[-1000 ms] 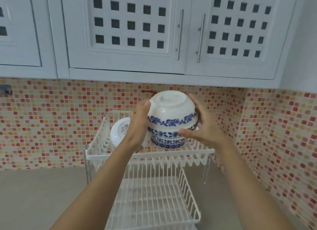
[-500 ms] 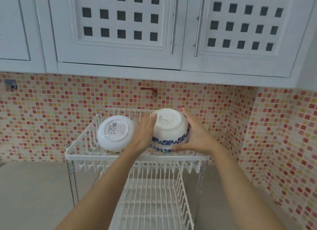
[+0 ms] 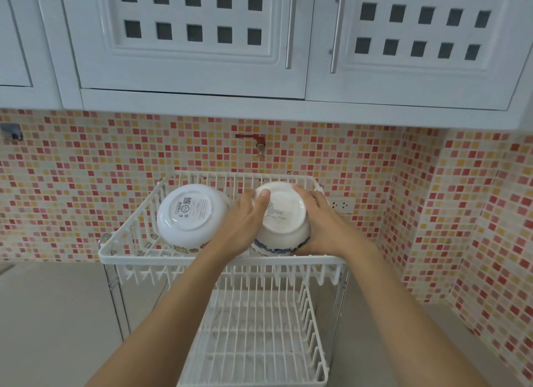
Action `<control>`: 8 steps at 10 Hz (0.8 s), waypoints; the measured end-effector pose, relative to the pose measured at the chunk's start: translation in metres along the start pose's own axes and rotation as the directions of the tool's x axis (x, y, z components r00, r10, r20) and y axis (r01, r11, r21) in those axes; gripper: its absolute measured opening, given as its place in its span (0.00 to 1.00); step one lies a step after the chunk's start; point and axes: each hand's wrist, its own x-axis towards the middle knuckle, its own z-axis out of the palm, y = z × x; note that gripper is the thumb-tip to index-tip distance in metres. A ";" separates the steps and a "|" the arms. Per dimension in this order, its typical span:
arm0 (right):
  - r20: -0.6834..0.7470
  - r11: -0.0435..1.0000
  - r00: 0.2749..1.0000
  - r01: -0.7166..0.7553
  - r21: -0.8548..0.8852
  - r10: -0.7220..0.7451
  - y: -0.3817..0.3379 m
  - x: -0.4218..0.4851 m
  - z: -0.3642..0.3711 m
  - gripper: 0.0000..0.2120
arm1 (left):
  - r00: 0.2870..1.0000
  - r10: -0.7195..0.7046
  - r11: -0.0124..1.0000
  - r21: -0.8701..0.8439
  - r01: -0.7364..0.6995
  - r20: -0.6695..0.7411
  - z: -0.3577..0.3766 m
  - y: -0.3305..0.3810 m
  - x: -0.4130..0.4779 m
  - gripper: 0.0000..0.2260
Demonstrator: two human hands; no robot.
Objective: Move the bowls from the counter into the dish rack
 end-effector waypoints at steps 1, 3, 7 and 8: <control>-0.019 0.999 1.000 0.003 -0.044 -0.004 0.002 0.003 0.003 0.61 | 1.000 -0.004 1.000 0.004 0.004 0.007 0.000 0.000 0.000 0.40; -0.018 0.998 1.000 -0.007 -0.064 0.006 0.007 0.005 0.006 0.63 | 1.000 -0.014 0.998 0.059 0.015 -0.020 0.002 0.000 -0.002 0.35; 0.038 0.924 0.999 -0.041 0.380 0.028 -0.011 -0.016 -0.011 0.49 | 0.960 0.217 0.964 0.196 -0.182 -0.177 -0.008 0.020 -0.033 0.24; -0.061 0.930 0.998 -0.010 0.368 0.034 -0.034 -0.016 -0.017 0.39 | 0.981 0.155 0.962 0.243 -0.124 -0.113 -0.023 0.029 -0.037 0.24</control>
